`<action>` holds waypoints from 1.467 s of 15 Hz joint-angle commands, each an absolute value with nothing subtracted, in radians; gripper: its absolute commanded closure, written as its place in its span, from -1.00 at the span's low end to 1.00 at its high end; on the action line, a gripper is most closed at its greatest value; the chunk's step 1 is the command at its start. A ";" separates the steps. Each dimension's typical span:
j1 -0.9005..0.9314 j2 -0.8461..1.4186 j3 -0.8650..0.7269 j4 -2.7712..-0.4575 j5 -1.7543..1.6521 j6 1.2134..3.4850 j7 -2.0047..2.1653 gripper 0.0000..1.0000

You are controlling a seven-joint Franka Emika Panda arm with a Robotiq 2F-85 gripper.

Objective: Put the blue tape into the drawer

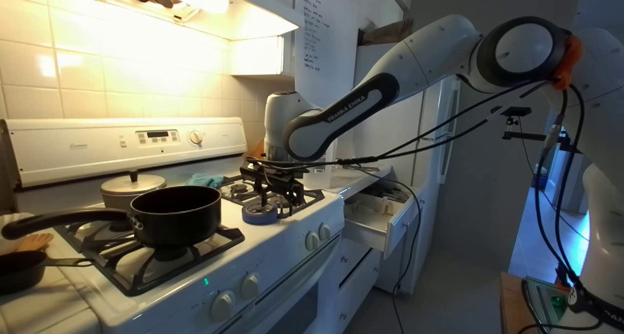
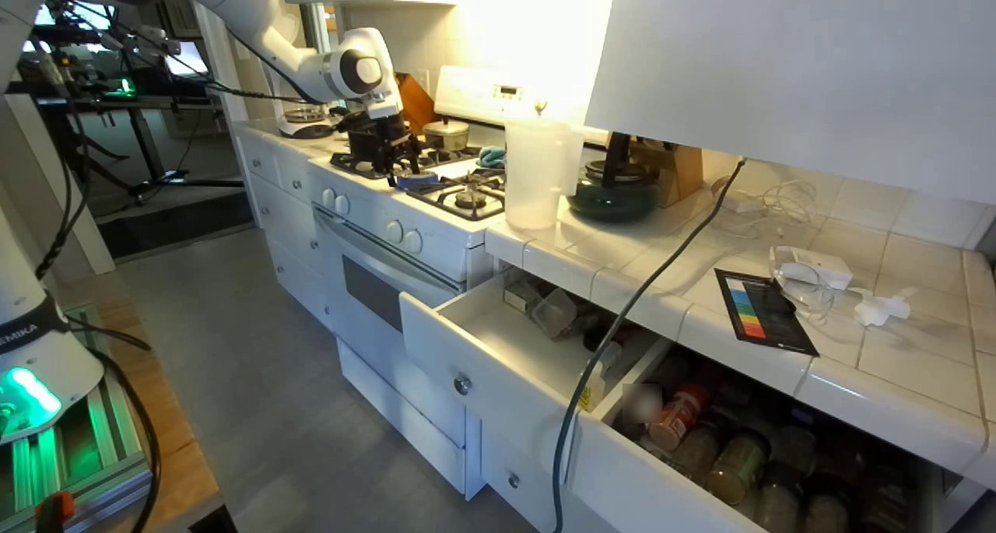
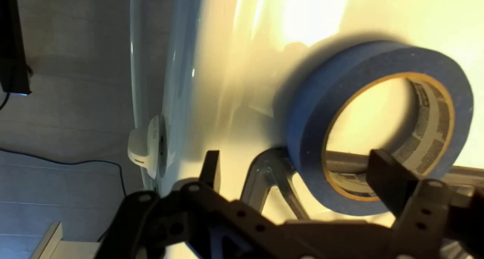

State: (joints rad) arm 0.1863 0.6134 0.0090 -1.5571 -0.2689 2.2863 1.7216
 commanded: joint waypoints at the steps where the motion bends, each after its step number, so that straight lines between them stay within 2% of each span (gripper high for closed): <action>1: 0.202 0.669 -0.008 -1.497 -0.227 2.294 1.669 -0.90; 2: 0.205 0.675 -0.009 -1.492 -0.228 2.296 1.666 -0.72; 3: 0.207 0.683 -0.010 -1.485 -0.228 2.298 1.661 -0.44; 4: 0.210 0.686 -0.011 -1.481 -0.229 2.299 1.659 -0.27; 13: 0.227 0.686 -0.021 -1.473 -0.232 2.317 1.638 1.00; 15: 0.238 0.676 -0.032 -1.482 -0.244 2.320 1.653 0.90; 22: 0.258 0.419 -0.048 -1.682 -0.258 2.352 1.671 0.90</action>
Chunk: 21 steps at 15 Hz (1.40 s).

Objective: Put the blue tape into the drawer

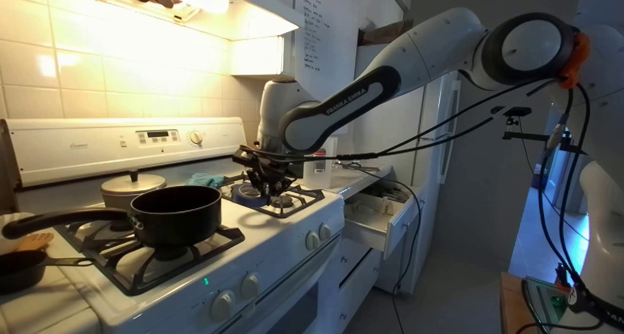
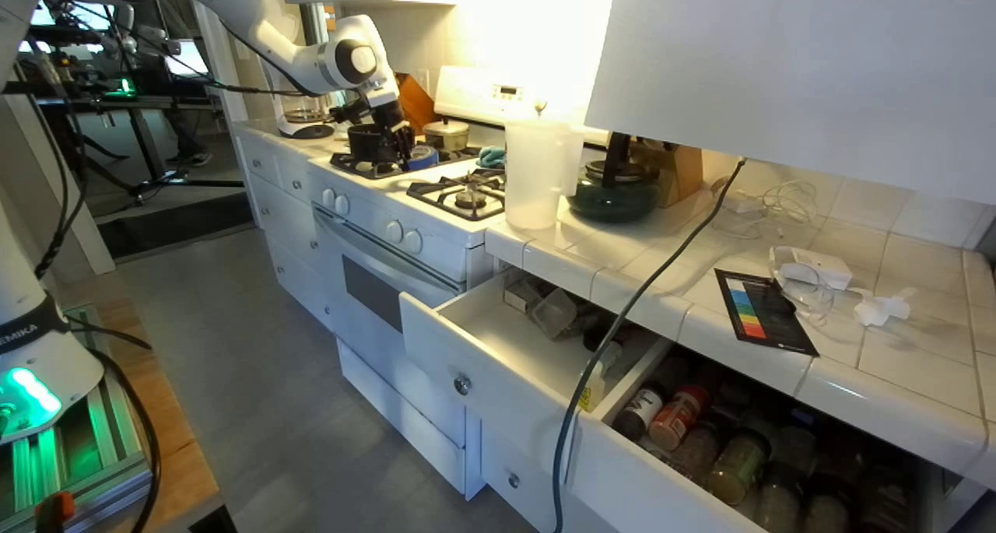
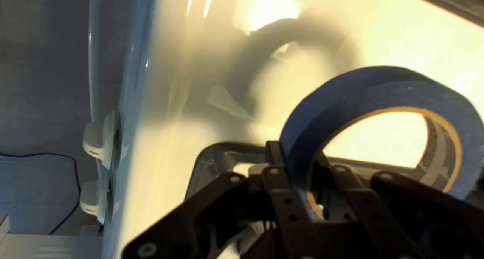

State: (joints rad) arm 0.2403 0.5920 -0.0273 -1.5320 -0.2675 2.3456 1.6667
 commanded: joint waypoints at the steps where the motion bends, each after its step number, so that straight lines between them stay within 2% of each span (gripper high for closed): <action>1: 0.258 0.372 -0.049 -1.709 -0.267 2.317 1.659 0.90; 7: 0.164 0.084 -0.015 -1.886 -0.262 2.013 1.329 0.90; 11: 0.078 -0.094 -0.026 -2.058 -0.238 2.030 0.995 0.90; 13: 0.039 -0.125 -0.034 -2.087 -0.266 2.021 1.032 0.90; 14: 0.043 -0.057 -0.010 -2.013 -0.266 2.009 1.045 0.61; 19: 0.014 -0.100 -0.013 -2.064 -0.265 2.010 1.034 0.61; 20: 0.015 -0.100 -0.012 -2.064 -0.265 2.010 1.034 0.90; 21: 0.013 -0.105 -0.010 -2.071 -0.281 2.020 1.021 0.90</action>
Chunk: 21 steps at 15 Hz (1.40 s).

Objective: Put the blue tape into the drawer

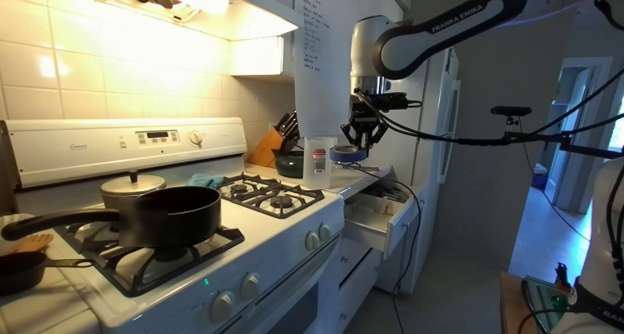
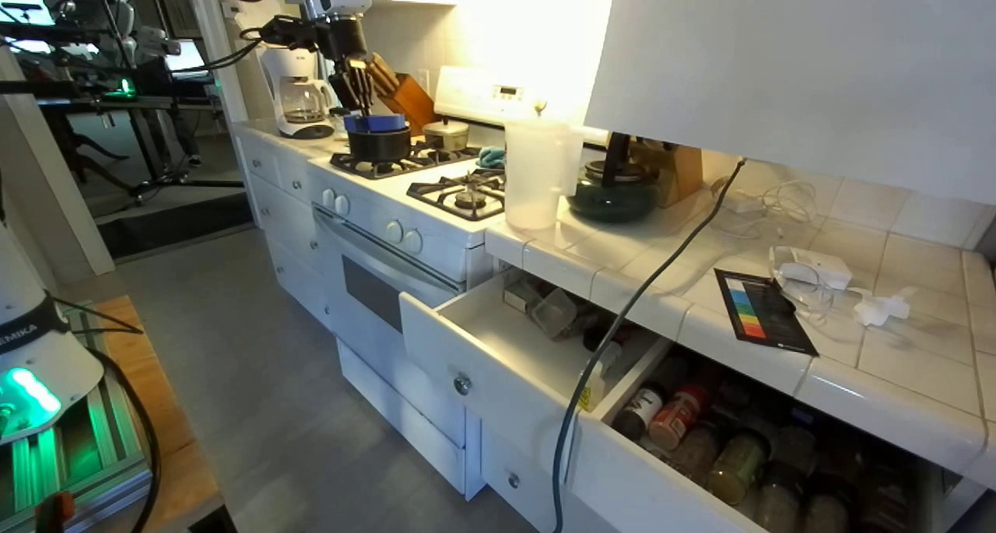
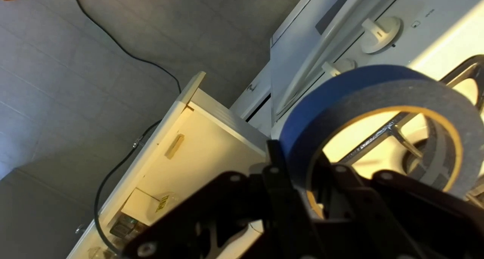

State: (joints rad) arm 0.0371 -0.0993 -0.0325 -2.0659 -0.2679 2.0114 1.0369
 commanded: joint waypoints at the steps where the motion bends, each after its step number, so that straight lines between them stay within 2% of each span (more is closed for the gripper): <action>1: 0.007 -0.098 -0.011 -2.067 -0.294 2.024 1.010 0.90; 7: -0.092 -0.033 -0.094 -1.975 -0.317 1.949 0.752 0.90; 9: -0.135 0.008 -0.138 -1.943 -0.296 1.990 0.628 0.90; 21: -0.280 0.352 -0.303 -1.726 -0.109 2.045 0.636 0.90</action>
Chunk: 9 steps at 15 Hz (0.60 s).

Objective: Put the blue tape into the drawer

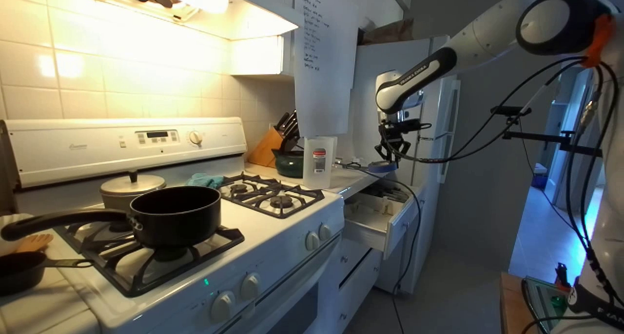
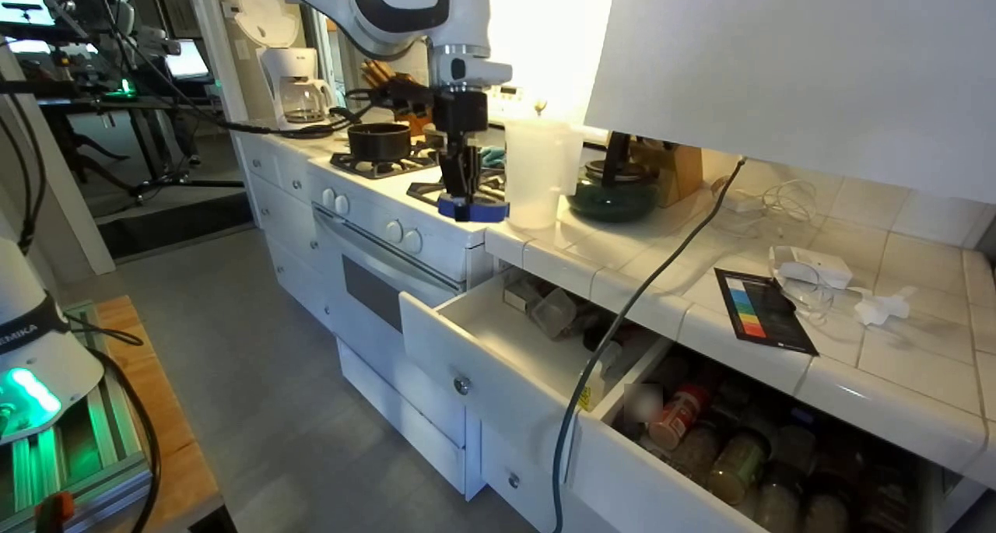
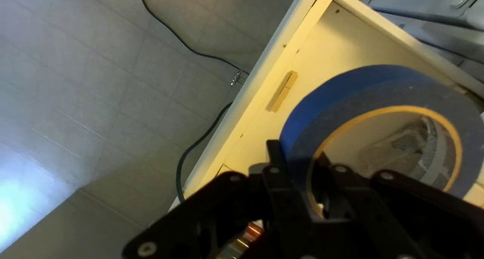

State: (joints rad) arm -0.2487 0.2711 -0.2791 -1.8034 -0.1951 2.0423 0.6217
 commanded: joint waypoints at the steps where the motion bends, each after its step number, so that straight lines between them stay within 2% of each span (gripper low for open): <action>1: -0.292 0.372 -0.312 -1.710 -0.085 2.041 0.634 0.90; 3: -0.312 0.407 -0.325 -1.672 -0.032 2.004 0.646 0.90; 4: -0.287 0.371 -0.330 -1.732 -0.088 2.039 0.625 0.61; 8: -0.302 0.405 -0.337 -1.695 -0.059 2.029 0.631 0.61; 9: -0.301 0.405 -0.337 -1.691 -0.059 2.026 0.633 0.90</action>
State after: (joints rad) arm -0.3096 0.4005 -0.3255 -1.6977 -0.0646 2.0307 0.6375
